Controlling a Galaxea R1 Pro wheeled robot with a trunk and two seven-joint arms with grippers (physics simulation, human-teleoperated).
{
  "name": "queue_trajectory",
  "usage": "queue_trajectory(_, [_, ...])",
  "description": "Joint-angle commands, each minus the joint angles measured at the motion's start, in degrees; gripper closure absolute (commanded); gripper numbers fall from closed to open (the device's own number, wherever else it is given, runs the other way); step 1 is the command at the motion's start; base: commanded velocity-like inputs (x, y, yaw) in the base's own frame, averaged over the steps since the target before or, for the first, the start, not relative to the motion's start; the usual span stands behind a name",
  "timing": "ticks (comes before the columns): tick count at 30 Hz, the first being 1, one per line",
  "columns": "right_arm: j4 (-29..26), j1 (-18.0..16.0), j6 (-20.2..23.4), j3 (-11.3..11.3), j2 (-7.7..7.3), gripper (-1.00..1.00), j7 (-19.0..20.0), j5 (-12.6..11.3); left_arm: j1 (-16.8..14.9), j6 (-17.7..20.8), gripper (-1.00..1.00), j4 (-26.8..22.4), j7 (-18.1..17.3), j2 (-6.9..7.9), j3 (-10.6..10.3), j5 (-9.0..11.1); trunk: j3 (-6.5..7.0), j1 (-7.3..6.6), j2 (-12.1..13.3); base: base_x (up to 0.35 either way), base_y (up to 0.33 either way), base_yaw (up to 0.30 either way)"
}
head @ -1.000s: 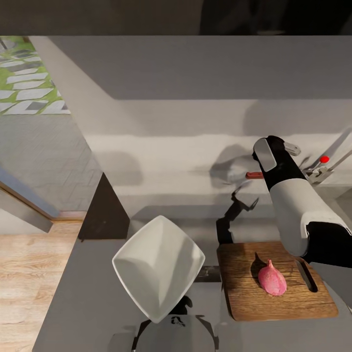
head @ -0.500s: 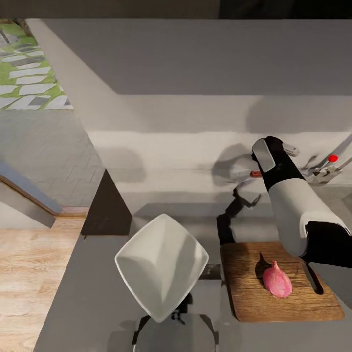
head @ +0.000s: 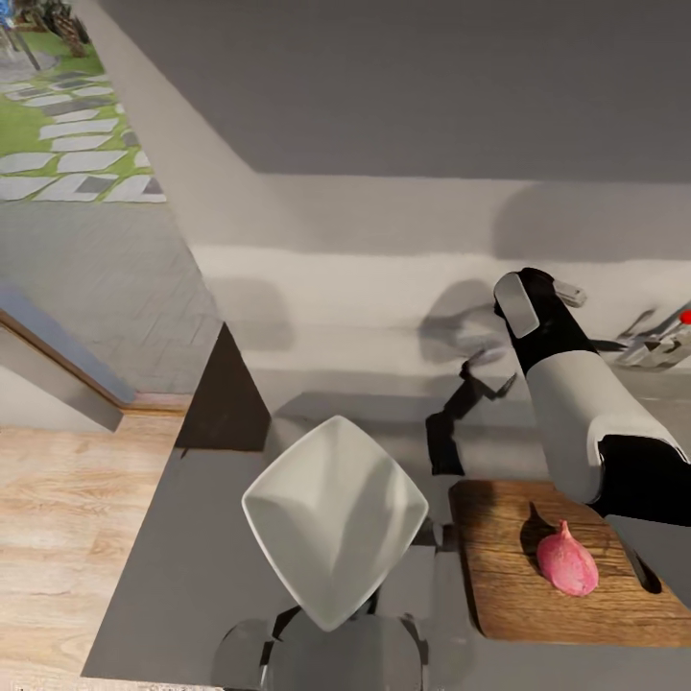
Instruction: In the kitchen, take the Vidalia onion out of the sink, dice it on the chopping board with the paring knife, put the diced onion into the bowl on the countertop, then place both the paring knife and the chopping board into the sink.
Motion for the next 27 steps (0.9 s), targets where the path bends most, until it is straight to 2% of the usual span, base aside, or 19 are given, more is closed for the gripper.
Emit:
queue_trajectory(1, [-0.09,-0.03,-0.05,0.07,-0.03,-1.00,-0.21,-0.68,-0.01,-0.18,-1.00,-0.07,0.24,0.07,-0.30,0.56,-0.16,0.04,-0.09,0.000,0.000,0.121])
queue_trajectory(11, [-0.09,0.04,-0.14,-0.02,-0.46,-1.00,-0.23,-0.46,0.00,-0.17,-1.00,-0.07,0.23,0.07,-0.30,0.55,-0.43,0.04,-0.09,0.000,0.000,0.038])
queue_trajectory(22, [-0.04,0.05,-1.01,-0.03,-0.48,-1.00,-0.30,-0.37,-0.01,-0.15,-1.00,-0.07,0.23,0.07,-0.30,0.56,-0.15,0.04,-0.09,0.000,0.000,-0.169])
queue_trajectory(27, [0.00,0.05,-1.02,-0.02,-0.42,-1.00,-0.24,-0.28,0.00,-0.17,-1.00,-0.07,0.26,0.07,-0.30,0.55,-0.11,0.04,-0.09,0.000,0.000,-0.037])
